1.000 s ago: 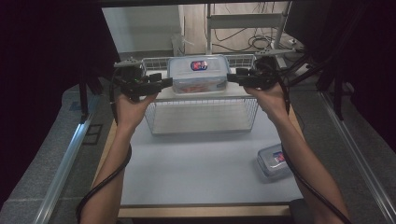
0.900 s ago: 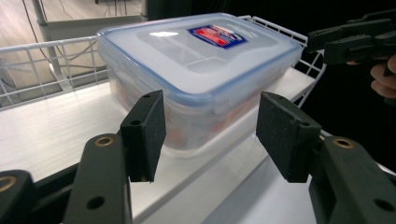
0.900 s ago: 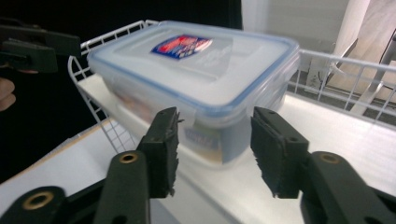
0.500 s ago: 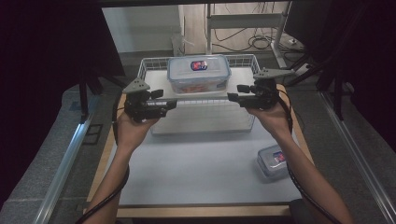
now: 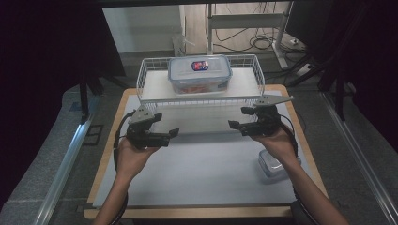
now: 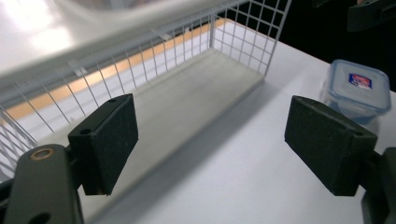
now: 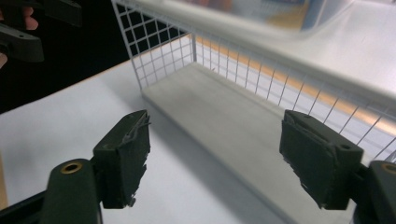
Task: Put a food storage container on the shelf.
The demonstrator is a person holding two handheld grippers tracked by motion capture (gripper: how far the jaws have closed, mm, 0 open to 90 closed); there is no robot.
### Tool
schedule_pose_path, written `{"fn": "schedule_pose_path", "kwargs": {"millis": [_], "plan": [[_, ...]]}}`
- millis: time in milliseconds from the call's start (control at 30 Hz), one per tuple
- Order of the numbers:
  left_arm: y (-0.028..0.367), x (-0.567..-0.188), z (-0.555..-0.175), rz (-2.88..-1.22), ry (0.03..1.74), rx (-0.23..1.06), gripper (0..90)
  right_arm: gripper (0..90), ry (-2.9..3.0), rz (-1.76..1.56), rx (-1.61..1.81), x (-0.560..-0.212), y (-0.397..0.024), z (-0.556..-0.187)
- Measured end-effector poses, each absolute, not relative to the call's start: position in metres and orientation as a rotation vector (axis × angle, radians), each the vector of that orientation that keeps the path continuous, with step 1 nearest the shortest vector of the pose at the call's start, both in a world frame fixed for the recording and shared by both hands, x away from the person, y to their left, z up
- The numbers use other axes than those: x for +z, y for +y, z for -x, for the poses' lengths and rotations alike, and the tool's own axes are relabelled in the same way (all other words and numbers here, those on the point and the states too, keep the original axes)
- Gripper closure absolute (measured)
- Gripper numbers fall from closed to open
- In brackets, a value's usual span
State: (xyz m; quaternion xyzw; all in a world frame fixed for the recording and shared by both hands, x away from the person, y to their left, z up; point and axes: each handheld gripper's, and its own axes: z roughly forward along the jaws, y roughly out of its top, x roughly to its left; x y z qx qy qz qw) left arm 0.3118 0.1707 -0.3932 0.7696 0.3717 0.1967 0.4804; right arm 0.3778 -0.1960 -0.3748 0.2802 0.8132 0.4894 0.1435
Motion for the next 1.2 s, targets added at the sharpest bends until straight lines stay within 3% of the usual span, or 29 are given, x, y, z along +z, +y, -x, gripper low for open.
{"fn": "schedule_pose_path", "kwargs": {"millis": [367,633,1200], "plan": [[0.159,-0.419,-0.289,-1.882,0.911,0.436,13.3,17.8,2.377,-0.823,1.394,-0.405,-0.207,-0.356],[0.155,-0.433,-0.27,-1.916,0.897,0.474,10.0,15.1,2.379,-0.822,1.386,-0.419,-0.214,-0.342],[0.167,-0.477,-0.238,-1.907,0.971,0.469,7.6,13.6,2.399,-0.831,1.334,-0.455,-0.219,-0.315]]}}
